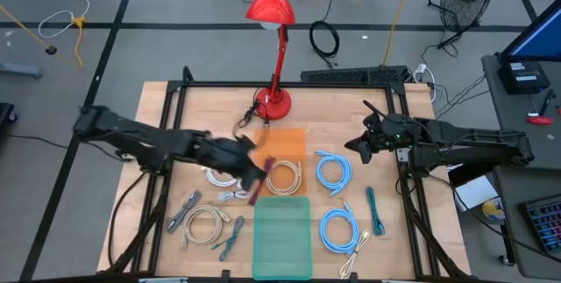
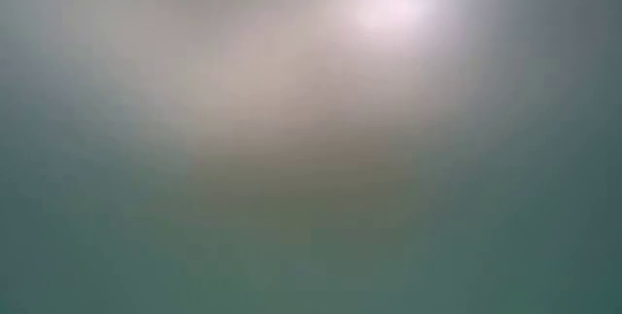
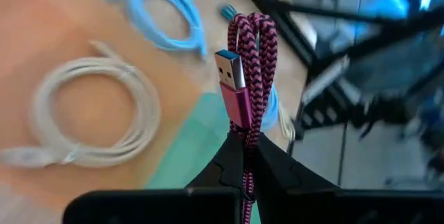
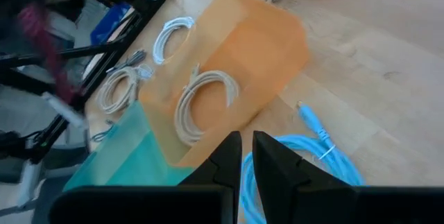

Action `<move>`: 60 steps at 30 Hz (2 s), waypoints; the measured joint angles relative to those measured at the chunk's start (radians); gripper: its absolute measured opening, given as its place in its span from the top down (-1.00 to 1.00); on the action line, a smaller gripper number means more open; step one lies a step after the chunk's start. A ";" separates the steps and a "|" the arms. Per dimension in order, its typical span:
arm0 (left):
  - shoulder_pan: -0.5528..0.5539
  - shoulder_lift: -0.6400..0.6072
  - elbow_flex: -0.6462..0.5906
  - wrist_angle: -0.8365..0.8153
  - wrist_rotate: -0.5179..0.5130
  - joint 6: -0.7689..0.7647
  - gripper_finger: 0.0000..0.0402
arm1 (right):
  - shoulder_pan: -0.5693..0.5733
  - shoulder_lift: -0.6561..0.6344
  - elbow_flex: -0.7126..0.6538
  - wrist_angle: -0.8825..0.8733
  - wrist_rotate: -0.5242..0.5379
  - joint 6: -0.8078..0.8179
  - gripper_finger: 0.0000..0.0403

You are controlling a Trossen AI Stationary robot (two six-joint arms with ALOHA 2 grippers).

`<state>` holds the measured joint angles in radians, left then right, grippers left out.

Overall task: Sort cables
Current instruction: Put the pink charger cable into the blue bin

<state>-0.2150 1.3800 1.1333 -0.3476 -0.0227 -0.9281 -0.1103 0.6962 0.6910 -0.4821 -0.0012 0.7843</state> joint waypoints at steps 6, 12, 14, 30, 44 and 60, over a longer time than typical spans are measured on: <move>-0.029 0.265 0.346 -0.322 0.023 0.183 0.96 | -0.013 0.006 0.000 -0.008 0.000 -0.015 0.85; -0.025 0.398 0.451 -0.402 0.091 0.330 0.96 | -0.032 0.006 -0.037 -0.004 0.001 -0.019 0.85; -0.015 0.434 0.465 -0.389 0.136 0.354 0.96 | -0.041 0.005 -0.059 -0.001 0.001 -0.015 0.85; -0.018 0.533 0.481 -0.356 0.225 0.539 0.96 | -0.054 0.006 -0.145 0.035 -0.030 0.075 0.85; -0.014 0.626 0.481 -0.284 0.290 0.598 0.96 | -0.054 0.005 -0.145 0.169 -0.028 0.068 0.85; 0.033 0.648 0.481 -0.352 0.285 0.642 0.96 | -0.054 0.005 -0.145 0.164 -0.030 0.075 0.85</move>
<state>-0.1815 2.0278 1.6142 -0.6996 0.2625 -0.2862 -0.1642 0.7013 0.5457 -0.3184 -0.0315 0.8593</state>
